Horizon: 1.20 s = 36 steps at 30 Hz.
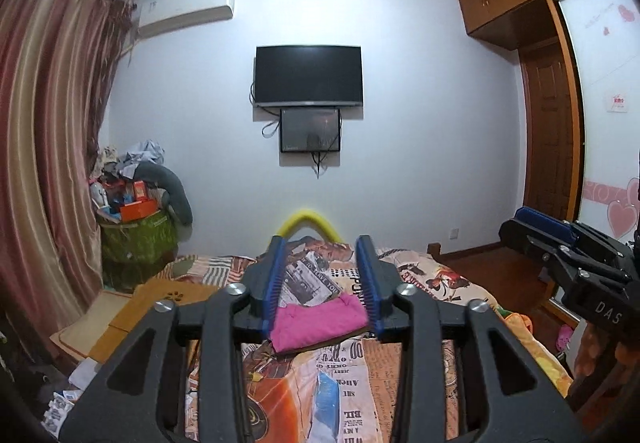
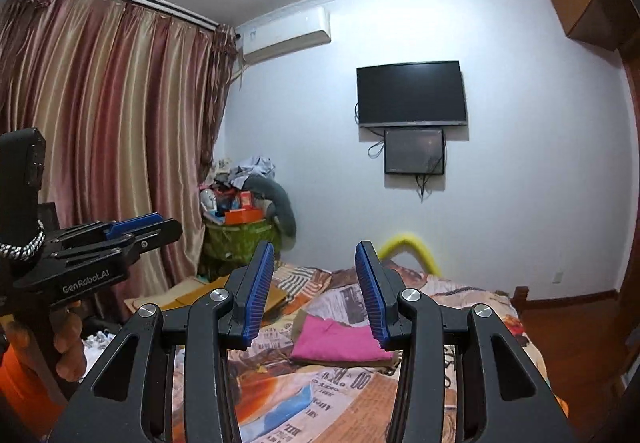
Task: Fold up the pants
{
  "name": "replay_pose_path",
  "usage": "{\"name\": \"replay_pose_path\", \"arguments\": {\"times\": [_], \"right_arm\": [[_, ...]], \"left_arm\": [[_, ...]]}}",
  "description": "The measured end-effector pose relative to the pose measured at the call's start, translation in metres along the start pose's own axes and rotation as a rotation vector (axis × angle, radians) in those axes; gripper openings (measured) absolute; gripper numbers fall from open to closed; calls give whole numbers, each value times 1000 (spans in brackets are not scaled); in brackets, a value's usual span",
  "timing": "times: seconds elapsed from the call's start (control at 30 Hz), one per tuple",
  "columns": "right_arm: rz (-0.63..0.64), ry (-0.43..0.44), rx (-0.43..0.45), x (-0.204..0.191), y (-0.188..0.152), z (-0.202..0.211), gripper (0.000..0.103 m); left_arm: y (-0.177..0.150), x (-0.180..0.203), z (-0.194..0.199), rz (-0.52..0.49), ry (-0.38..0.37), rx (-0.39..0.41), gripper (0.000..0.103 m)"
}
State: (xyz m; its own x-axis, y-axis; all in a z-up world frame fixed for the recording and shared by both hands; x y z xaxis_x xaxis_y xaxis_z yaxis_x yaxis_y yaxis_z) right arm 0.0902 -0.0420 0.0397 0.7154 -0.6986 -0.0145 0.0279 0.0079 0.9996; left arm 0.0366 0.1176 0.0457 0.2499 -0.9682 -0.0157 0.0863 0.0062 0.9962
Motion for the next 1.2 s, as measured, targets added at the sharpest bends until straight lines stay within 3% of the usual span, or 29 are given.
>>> {"name": "replay_pose_path", "arguments": {"times": [0.13,0.2,0.23,0.3,0.43,0.47,0.5,0.87,1.2], "right_arm": [[-10,-8,-6,-5,-5,10,39],[-7,-24,-10,-6,-7,10,39],[-9,-33,-17,-6,-6,15,42],[-21,-47,-19,-5,-7,17,57],[-31,-65,-21,-4,-7,22,61],[-29,-73,-23,-4,-8,22,68],[-26,-78,-22,-4,-9,23,75],[-30,-103,-16,-2,-16,34,98],[-29,-127,-12,0,-17,38,102]], "left_arm": [[-6,6,15,2,-3,1,57],[-9,8,21,7,0,5,72],[-9,9,25,11,3,9,74],[-11,9,27,11,4,10,83],[-14,9,33,25,10,17,100],[-15,8,35,29,12,19,103],[-15,7,36,33,18,21,103],[-22,3,29,65,51,0,103],[-25,7,31,36,54,9,103]]}}
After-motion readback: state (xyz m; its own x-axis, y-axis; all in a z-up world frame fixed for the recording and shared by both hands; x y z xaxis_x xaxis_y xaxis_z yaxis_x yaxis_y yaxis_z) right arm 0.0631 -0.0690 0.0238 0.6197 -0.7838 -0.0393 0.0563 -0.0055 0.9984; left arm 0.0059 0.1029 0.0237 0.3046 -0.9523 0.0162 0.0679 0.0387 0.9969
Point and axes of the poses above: each gripper's, at about its wrist camera, not at the fingertips, and z roughly against the way its jaws point, x to its right, y to its top, the point moved 2 cm from there along -z, roughly the way its jaws point, and after that the axes turned 3 degrees about x, right-handed, at the moved point
